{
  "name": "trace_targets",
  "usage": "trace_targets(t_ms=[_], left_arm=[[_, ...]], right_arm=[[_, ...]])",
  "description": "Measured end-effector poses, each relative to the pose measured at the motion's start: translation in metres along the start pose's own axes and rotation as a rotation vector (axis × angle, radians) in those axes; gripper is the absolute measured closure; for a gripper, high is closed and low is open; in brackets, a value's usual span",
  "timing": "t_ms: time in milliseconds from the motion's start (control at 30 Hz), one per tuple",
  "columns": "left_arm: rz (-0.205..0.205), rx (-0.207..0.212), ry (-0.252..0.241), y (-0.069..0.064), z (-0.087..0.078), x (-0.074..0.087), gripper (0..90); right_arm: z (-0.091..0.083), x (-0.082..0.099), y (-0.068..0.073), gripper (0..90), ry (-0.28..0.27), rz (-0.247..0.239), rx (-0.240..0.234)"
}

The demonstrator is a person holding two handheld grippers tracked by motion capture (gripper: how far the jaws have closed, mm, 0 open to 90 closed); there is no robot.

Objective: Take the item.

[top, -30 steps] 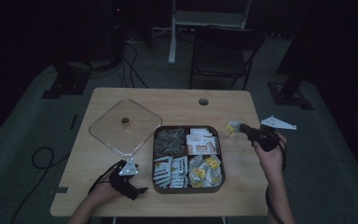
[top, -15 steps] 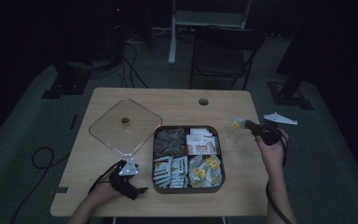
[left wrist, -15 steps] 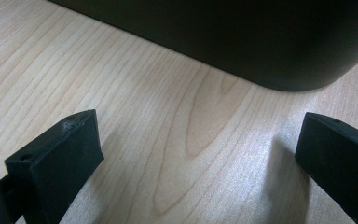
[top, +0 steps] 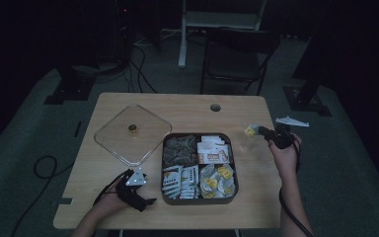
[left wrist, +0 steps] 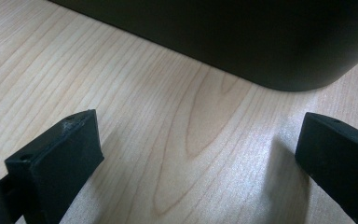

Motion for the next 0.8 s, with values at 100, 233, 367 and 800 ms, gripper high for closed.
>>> trace_targets(t_ms=[100,233,367,800], left_arm=[[0.0,0.0,0.0,0.0,0.0,0.0,0.8],[0.0,0.0,0.0,0.0,0.0,0.0,0.8],[0.0,0.0,0.0,0.0,0.0,0.0,0.8],[0.0,0.0,0.0,0.0,0.0,0.0,0.8]], right_arm=[[0.002,0.0,0.0,85.6,0.006,-0.002,-0.001],[0.003,0.0,0.0,73.9,-0.006,0.002,0.014],[0.001,0.0,0.001,63.8,-0.023,0.011,0.005],[-0.015,0.001,0.015,42.7,-0.076,-0.037,-0.053]])
Point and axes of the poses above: each handheld gripper's, and its own axes: z roughly forward along the jaws, x roughly out of its underside, y roughly to its left, the point moved 5 cm from there along z, roughly forward along the jaws, and after that the axes turned 4 degrees about z, right-handed, at the moved point
